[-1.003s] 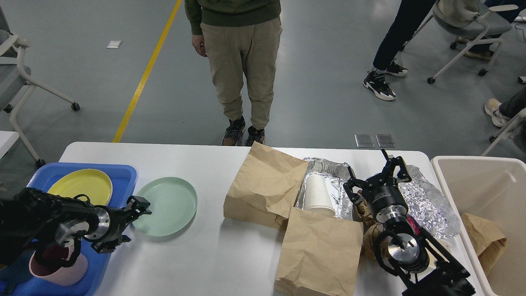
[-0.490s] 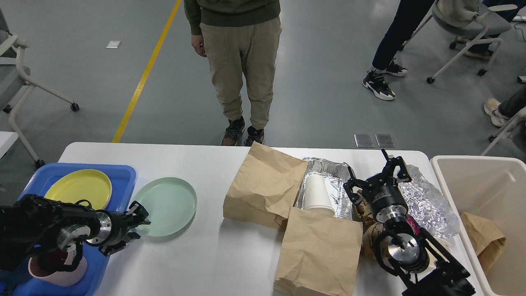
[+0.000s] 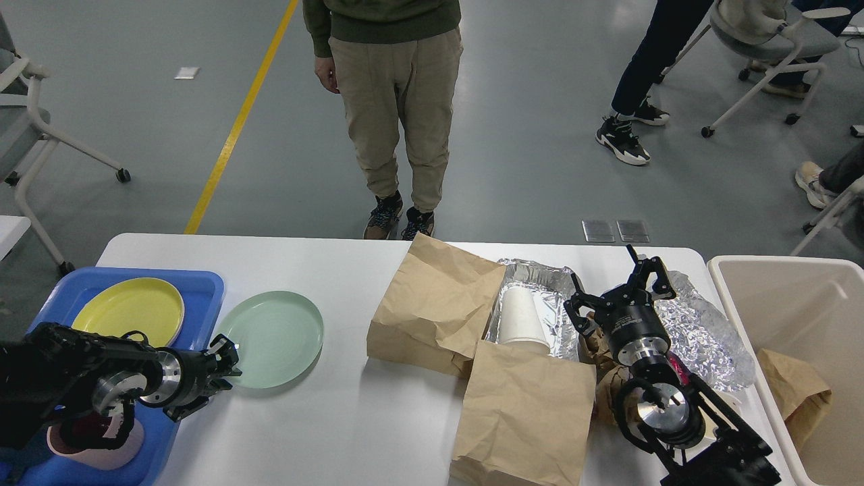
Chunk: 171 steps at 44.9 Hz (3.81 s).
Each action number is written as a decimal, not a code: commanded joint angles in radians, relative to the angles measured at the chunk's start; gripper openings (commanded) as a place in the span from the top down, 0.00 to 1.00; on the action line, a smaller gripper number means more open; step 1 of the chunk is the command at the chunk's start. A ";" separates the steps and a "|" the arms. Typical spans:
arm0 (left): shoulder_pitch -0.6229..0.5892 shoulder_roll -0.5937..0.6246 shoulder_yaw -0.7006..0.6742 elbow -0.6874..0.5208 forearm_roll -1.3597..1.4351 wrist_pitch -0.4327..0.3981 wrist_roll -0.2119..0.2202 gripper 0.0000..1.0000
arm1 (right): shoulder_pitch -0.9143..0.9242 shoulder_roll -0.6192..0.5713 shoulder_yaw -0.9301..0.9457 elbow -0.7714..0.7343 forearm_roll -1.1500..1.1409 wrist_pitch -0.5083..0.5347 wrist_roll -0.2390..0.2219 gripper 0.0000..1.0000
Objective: Tidy desktop
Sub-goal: 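Grip the pale green saucer edge with the left gripper and lift it, then lower the green saucer onto the yellow plate on the tray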
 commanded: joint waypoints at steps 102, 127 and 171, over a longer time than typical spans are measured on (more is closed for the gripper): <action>-1.095 0.231 0.692 -0.586 -0.054 -0.386 -0.015 1.00 | 0.000 0.000 0.000 0.000 0.000 0.000 0.000 0.00; -0.104 0.433 -0.053 0.278 0.124 -0.397 0.126 1.00 | 0.000 0.000 0.000 0.000 0.000 0.000 0.000 0.00; 0.165 0.222 -0.287 0.548 0.284 -0.383 0.192 1.00 | 0.000 0.001 0.000 0.000 0.000 0.000 0.000 0.00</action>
